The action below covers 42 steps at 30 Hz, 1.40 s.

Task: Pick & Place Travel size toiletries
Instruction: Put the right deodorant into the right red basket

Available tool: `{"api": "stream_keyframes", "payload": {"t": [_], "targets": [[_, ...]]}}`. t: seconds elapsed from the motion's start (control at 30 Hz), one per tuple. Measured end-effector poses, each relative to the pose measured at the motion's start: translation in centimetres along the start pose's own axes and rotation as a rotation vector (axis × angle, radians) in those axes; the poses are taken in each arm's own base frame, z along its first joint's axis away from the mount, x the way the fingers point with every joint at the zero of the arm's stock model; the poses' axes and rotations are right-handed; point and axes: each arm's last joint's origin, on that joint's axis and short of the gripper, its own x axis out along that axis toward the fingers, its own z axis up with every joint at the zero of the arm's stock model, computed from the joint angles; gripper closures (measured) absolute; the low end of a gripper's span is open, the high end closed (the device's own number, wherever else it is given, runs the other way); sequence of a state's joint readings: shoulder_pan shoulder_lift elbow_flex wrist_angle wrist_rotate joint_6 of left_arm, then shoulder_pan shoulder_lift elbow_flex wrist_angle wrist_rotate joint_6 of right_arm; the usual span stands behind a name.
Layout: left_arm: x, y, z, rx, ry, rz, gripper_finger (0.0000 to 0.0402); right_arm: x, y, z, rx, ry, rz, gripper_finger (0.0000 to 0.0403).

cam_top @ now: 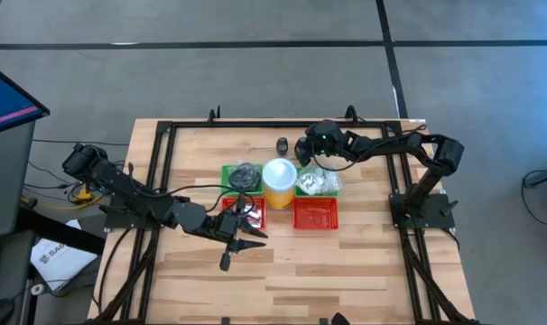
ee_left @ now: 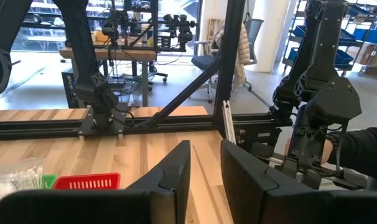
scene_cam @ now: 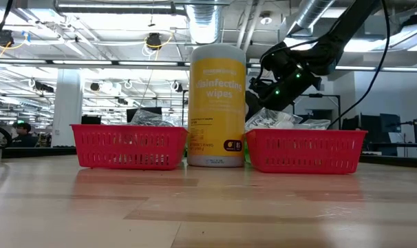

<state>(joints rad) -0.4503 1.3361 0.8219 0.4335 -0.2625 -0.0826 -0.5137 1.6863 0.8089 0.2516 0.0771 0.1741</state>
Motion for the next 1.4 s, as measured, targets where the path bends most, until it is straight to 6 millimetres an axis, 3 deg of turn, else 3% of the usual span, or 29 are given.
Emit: {"api": "stream_keyframes", "payload": {"t": [0.37, 0.93, 1.4], "targets": [[0.0, 0.0, 0.0, 0.0, 0.001, 0.0, 0.0321, -1.0, 0.1, 0.7, 0.003, -0.017, 0.008, 0.0322], [0.0, 0.0, 0.0, 0.0, 0.001, 0.0, 0.0321, -9.7, 1.5, 5.6, -0.02, -0.034, 0.044, 0.0322], [0.0, 0.0, 0.0, -0.003, 0.001, -0.001, 0.0321, -15.6, 5.1, 6.6, -0.075, -0.013, 0.168, 0.0322]]}}
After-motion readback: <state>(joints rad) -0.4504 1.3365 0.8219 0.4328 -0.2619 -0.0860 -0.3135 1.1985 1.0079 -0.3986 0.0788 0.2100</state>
